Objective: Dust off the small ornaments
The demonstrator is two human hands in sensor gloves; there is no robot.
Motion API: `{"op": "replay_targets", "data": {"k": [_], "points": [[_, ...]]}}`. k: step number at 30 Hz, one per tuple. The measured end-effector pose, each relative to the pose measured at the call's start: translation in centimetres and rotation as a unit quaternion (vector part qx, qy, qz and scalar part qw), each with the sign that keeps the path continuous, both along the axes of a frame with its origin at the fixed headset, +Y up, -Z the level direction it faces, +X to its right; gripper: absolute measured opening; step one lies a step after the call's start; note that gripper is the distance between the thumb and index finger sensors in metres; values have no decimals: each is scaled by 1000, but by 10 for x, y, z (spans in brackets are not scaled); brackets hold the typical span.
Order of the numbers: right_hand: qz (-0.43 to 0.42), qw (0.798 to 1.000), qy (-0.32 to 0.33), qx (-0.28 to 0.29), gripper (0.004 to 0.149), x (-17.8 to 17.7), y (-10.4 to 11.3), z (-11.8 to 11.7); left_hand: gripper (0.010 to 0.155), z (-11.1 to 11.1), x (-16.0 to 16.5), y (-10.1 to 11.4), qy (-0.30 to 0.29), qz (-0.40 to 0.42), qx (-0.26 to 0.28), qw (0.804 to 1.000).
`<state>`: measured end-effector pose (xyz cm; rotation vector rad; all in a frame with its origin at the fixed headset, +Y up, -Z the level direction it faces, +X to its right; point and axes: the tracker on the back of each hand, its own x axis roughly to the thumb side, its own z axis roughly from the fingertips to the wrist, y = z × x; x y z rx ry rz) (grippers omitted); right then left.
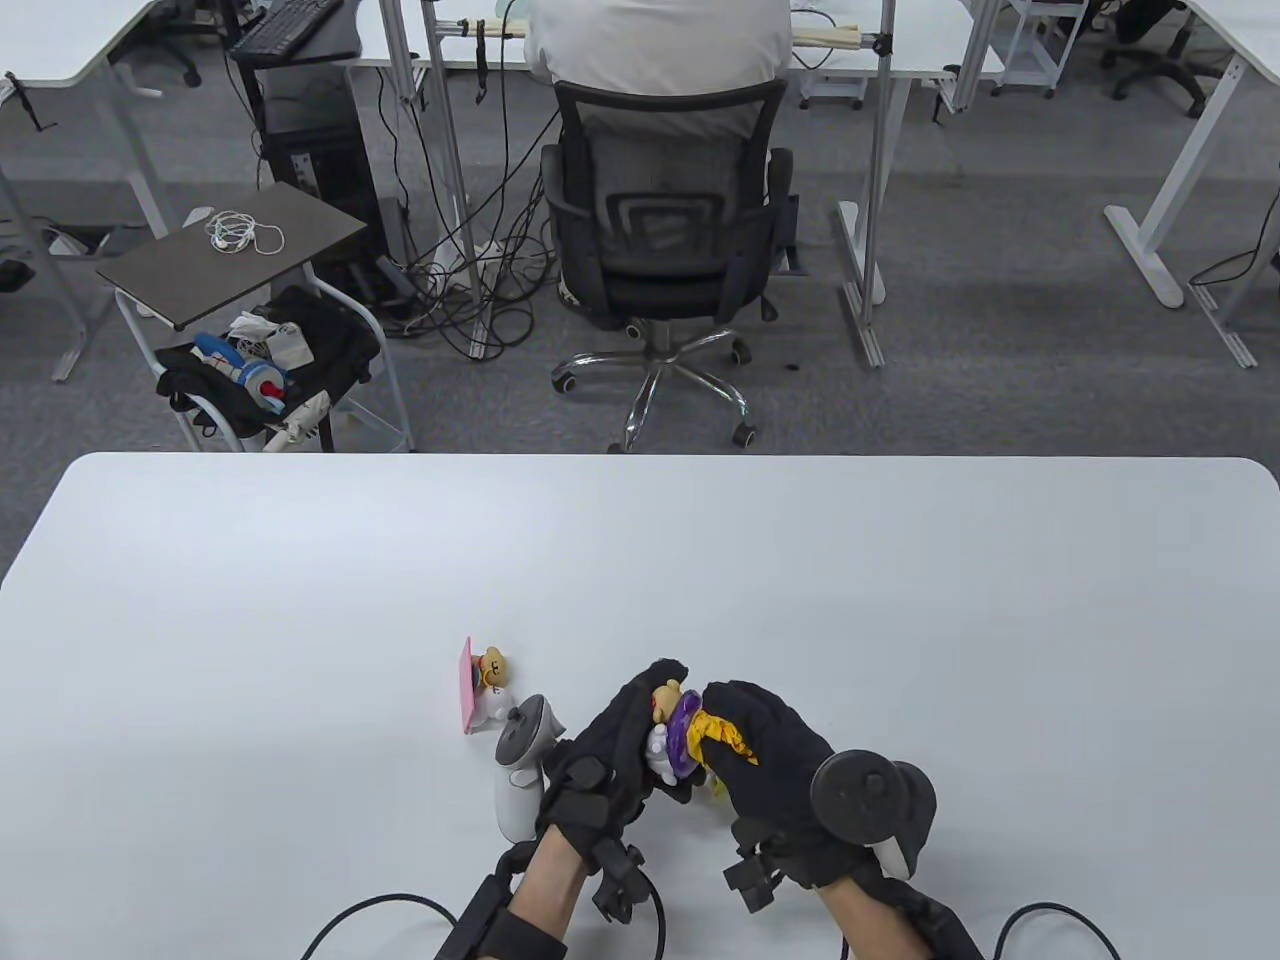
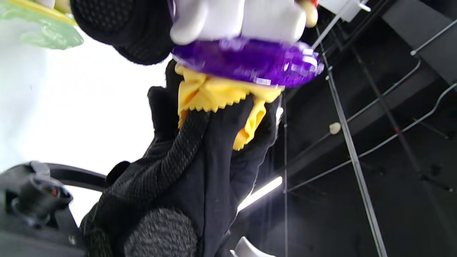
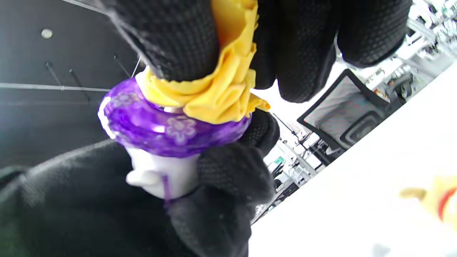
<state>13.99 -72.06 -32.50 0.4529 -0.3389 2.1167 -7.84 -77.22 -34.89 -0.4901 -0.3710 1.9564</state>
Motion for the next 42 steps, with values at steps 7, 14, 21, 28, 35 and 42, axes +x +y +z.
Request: {"op": "replay_targets", "data": {"k": [7, 14, 21, 28, 35, 42], "points": [[-63, 997, 32, 21, 52, -3, 5, 8, 78, 5, 3, -9, -19, 2, -69, 997], [14, 999, 32, 41, 51, -7, 10, 10, 77, 5, 8, -17, -45, 10, -78, 996], [37, 992, 17, 119, 58, -11, 25, 25, 70, 0, -5, -8, -2, -38, -26, 999], [166, 968, -16, 187, 52, -27, 25, 33, 60, 1, -3, -1, 19, -169, 26, 985], [104, 983, -24, 151, 59, -5, 27, 21, 59, 0, -3, -2, 18, -151, 14, 988], [179, 965, 17, 190, 54, -31, 30, 37, 60, 2, -5, -5, 18, -153, 16, 988]]}}
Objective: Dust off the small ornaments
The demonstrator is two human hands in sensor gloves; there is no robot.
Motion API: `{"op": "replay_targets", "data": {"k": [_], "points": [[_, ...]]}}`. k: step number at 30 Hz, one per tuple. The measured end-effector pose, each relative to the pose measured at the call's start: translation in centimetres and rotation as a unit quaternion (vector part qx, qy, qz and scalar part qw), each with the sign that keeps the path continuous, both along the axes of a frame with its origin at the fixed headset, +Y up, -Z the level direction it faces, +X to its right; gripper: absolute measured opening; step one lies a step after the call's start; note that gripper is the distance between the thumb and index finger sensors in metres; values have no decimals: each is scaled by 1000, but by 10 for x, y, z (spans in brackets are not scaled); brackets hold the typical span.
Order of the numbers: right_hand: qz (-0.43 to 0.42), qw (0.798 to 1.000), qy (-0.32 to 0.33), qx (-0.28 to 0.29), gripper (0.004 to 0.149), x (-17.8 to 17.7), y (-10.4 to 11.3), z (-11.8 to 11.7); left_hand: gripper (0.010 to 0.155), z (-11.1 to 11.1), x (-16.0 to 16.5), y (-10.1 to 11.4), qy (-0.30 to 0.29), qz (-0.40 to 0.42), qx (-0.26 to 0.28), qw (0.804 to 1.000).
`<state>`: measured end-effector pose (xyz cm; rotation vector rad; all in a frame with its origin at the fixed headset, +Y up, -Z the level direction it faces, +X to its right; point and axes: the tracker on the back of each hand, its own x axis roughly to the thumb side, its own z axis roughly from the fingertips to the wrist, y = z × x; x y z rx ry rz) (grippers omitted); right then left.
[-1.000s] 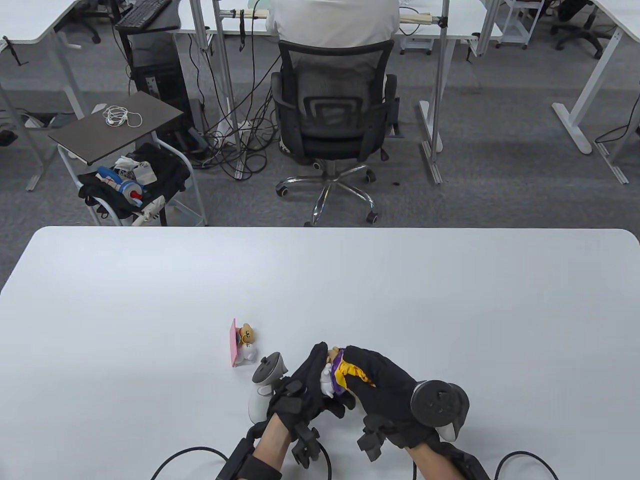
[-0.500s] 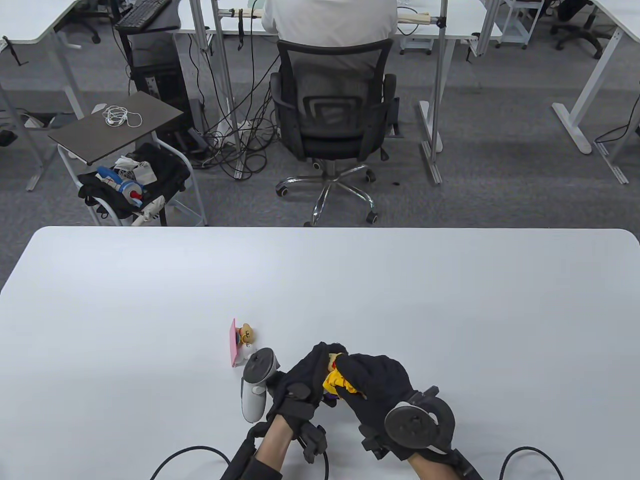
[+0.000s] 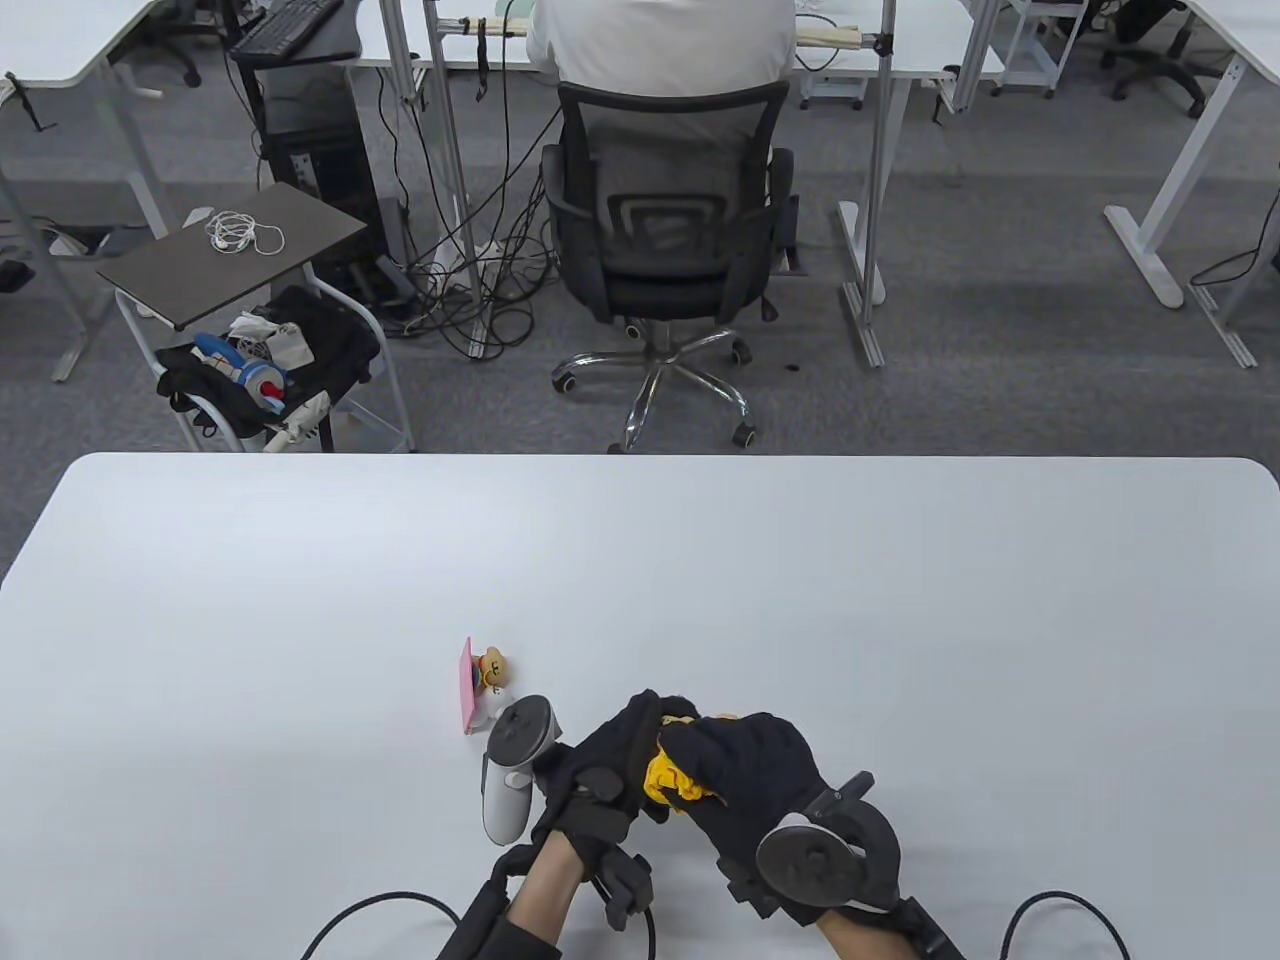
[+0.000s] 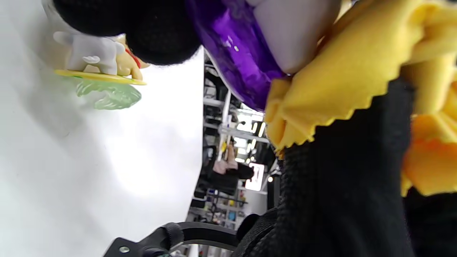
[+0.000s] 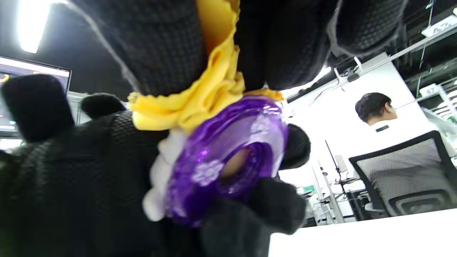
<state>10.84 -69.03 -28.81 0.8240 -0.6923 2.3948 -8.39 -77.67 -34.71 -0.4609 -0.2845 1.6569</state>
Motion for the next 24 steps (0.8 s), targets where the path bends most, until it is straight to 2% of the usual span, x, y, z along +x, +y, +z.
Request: {"op": "replay_targets", "data": {"k": [5, 9, 12, 15, 17, 20, 22, 24], "points": [[-44, 996, -39, -63, 53, 20, -4, -16, 62, -1, 5, 0, -16, 9, -3, 1000], [-36, 990, 2, -138, 62, 11, -11, -19, 65, -1, 1, -3, 3, 13, -11, 1000], [-25, 992, -32, -121, 60, 12, -14, -21, 66, 0, -1, -5, -5, 64, -25, 998], [-65, 989, -52, -121, 58, 21, -16, -26, 64, -2, 2, -3, -38, 141, -37, 989], [-97, 984, -67, -133, 57, 30, -17, -30, 63, -4, 3, -1, -51, 164, -24, 985], [-132, 976, -70, -159, 56, 41, -21, -37, 62, -5, 6, 4, -70, 174, -2, 982], [-142, 972, -67, -172, 55, 43, -22, -39, 63, -5, 5, 6, -58, 152, 15, 987], [-135, 974, -82, -161, 55, 47, -20, -39, 65, -5, 1, 9, -39, 130, 25, 990]]}}
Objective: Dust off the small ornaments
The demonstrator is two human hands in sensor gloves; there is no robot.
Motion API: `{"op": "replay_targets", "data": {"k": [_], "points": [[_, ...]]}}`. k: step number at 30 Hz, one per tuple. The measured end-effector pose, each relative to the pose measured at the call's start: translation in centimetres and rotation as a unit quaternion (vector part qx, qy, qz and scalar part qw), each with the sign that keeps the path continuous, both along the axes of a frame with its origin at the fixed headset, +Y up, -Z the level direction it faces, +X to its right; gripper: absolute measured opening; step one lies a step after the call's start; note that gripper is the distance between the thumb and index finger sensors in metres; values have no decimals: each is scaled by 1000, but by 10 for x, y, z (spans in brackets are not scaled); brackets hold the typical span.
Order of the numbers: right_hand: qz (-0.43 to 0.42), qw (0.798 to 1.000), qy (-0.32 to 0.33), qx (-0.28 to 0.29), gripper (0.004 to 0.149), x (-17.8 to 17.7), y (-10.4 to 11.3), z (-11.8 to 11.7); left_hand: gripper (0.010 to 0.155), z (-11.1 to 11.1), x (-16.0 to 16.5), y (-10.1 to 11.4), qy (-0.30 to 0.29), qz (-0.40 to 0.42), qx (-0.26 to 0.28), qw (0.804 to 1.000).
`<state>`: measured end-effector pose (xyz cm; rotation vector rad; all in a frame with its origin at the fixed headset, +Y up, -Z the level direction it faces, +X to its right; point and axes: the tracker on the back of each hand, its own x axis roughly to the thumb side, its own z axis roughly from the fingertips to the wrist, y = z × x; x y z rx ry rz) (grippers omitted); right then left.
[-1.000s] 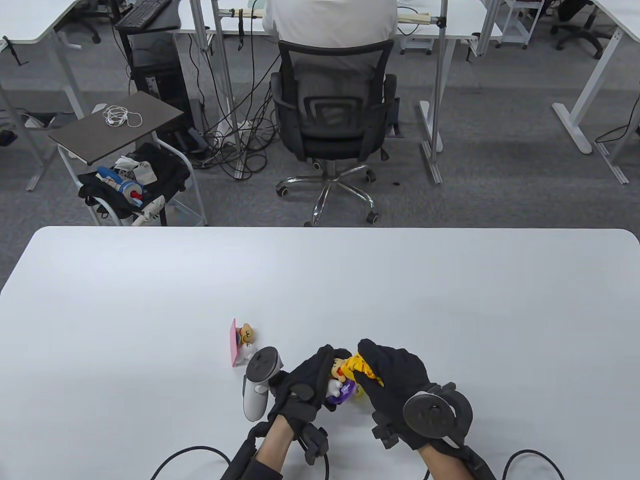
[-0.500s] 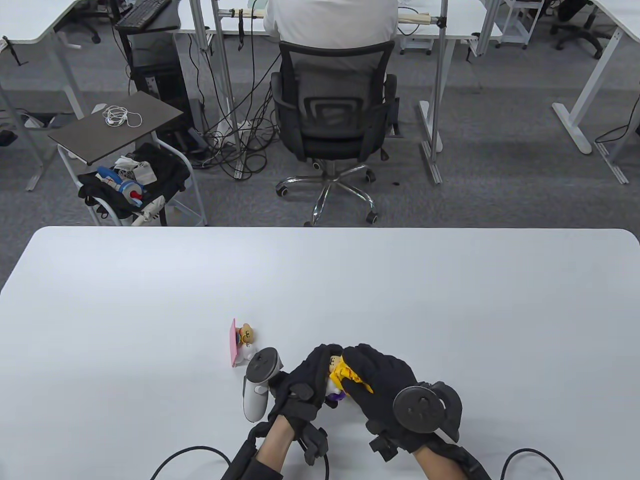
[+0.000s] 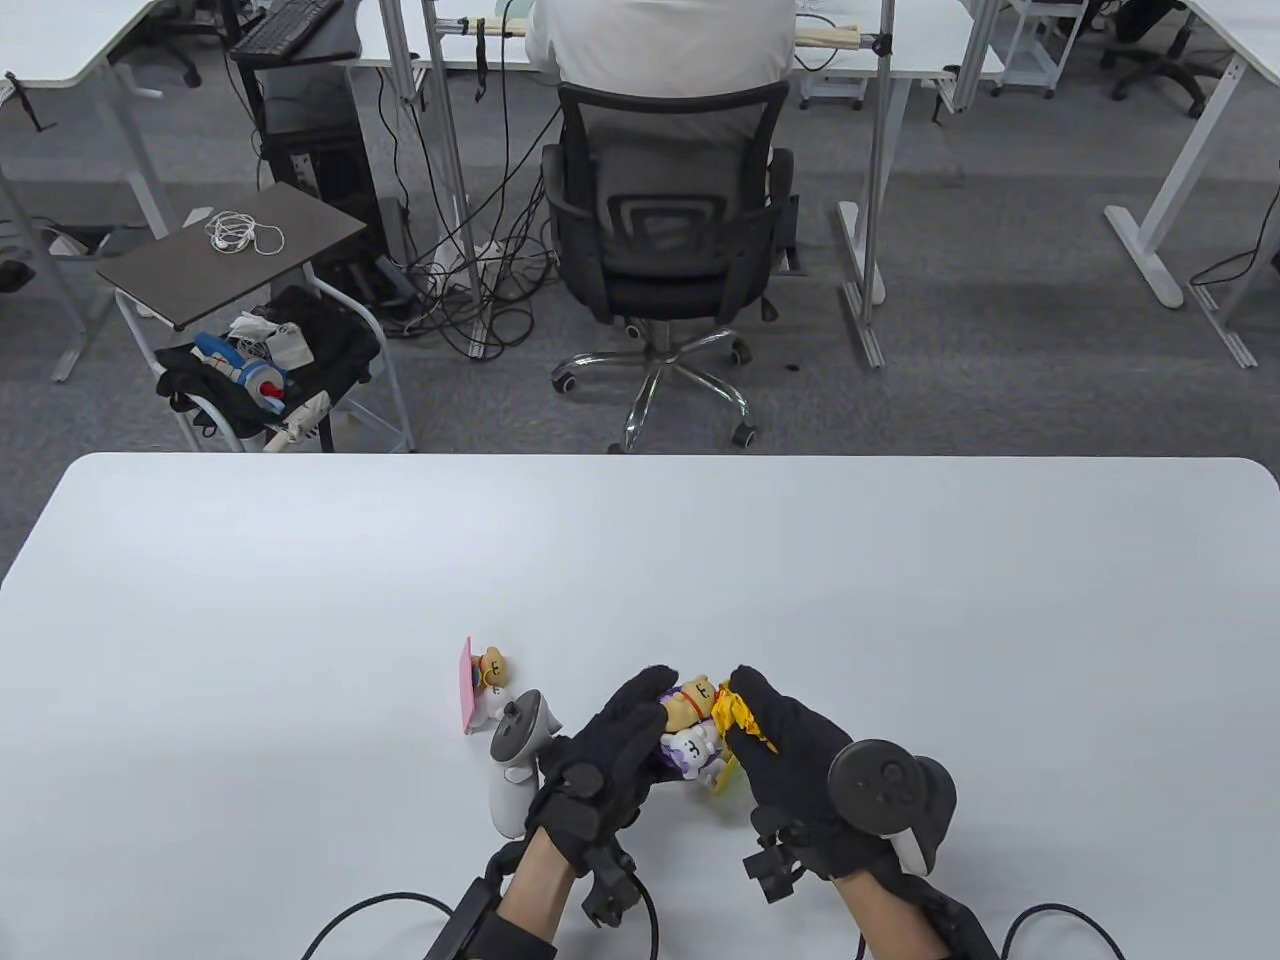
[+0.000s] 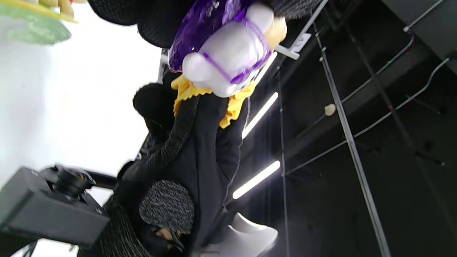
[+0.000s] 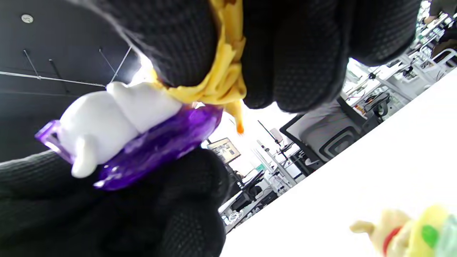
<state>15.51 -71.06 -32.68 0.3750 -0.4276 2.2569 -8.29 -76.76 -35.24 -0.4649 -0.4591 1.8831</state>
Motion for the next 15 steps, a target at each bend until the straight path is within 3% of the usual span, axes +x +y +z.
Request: {"op": "replay_targets", "data": {"k": [4, 8, 11, 15], "points": [[18, 998, 21, 58, 54, -8, 14, 13, 64, 2, -7, 5, 64, -108, 33, 991], [138, 982, 39, 125, 55, -37, 17, 33, 63, 4, 2, 7, 68, -170, 59, 981], [182, 967, 20, 175, 57, -45, 19, 38, 61, 5, 4, 8, 57, -143, 60, 986], [125, 982, 14, 140, 50, -27, 21, 27, 60, 5, 3, 10, 45, -93, 52, 993]]}}
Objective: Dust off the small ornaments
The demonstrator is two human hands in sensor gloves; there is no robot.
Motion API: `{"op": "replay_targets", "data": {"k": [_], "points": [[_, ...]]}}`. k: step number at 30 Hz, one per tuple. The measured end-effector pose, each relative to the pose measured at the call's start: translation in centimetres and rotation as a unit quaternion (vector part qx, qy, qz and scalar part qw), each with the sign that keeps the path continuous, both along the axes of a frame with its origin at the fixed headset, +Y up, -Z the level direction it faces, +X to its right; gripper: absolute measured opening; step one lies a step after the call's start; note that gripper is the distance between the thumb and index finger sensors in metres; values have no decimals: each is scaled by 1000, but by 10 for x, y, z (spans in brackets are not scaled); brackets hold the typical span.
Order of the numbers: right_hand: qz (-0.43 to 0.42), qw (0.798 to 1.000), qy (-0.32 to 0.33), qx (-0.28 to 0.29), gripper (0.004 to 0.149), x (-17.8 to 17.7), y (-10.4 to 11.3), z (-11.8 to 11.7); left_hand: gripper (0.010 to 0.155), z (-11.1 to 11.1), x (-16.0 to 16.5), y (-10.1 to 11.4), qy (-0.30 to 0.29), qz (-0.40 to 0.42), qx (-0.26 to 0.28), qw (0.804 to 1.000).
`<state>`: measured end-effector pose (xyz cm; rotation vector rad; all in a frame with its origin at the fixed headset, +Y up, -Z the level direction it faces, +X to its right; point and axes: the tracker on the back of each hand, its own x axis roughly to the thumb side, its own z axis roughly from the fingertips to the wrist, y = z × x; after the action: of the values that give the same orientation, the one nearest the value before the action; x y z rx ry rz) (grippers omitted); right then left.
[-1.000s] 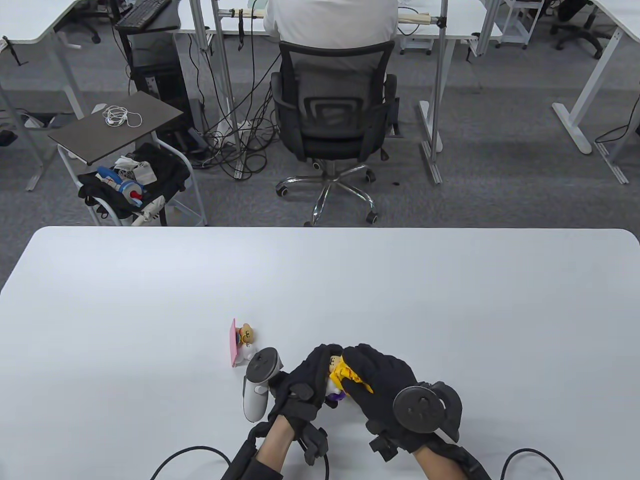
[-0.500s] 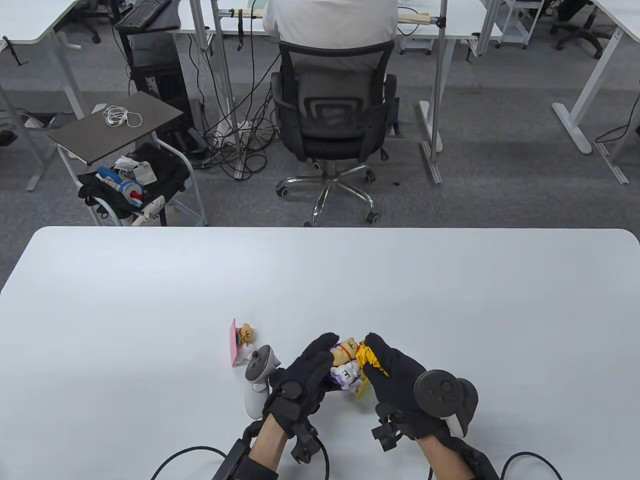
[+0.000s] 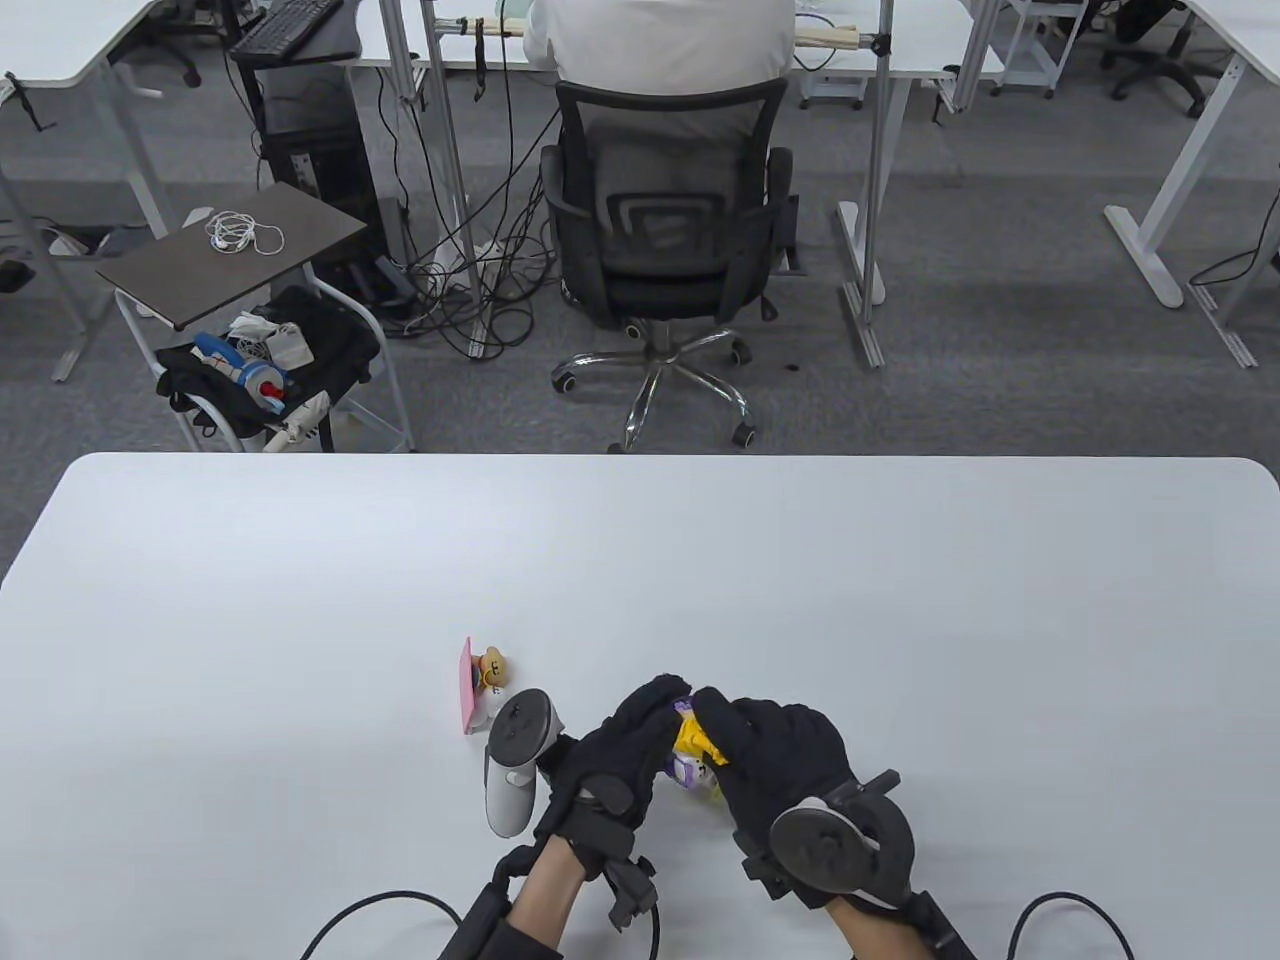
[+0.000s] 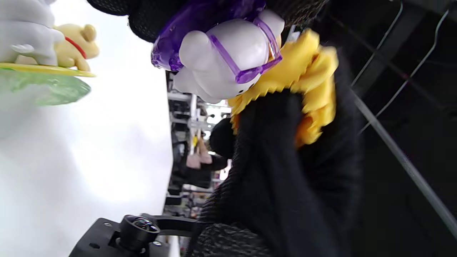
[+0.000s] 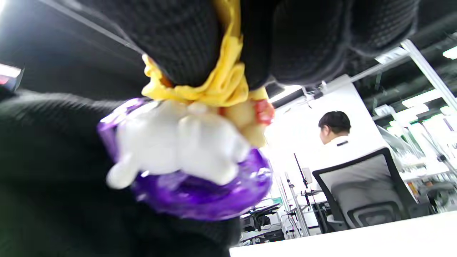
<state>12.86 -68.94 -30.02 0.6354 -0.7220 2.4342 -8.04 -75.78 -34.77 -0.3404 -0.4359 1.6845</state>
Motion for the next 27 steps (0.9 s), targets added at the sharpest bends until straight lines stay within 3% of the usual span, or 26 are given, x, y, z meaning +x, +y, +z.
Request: {"op": "replay_targets", "data": {"k": [4, 7, 10, 13, 19, 23, 27], "points": [[0, 999, -39, -28, 50, 16, -5, -13, 59, -2, -3, -1, -2, 1, 5, 1000], [-59, 997, 8, -52, 51, 17, -8, -15, 59, -1, -3, -1, 7, -21, 4, 1000], [-52, 995, 55, -65, 51, 5, -6, -9, 60, -1, 0, -1, -1, -27, 11, 1000], [-63, 995, 51, -63, 51, 5, -7, -10, 61, 1, 3, 0, -17, 13, 2, 1000], [-100, 992, 1, -79, 50, 28, -12, -24, 61, 0, -1, 8, -22, 12, 33, 999], [-115, 990, -5, -79, 65, 31, -12, -23, 60, 0, -5, 18, 27, -97, 83, 991], [-42, 998, 24, -29, 51, 7, -4, -6, 59, 4, 3, 19, 47, -175, 118, 976]]}}
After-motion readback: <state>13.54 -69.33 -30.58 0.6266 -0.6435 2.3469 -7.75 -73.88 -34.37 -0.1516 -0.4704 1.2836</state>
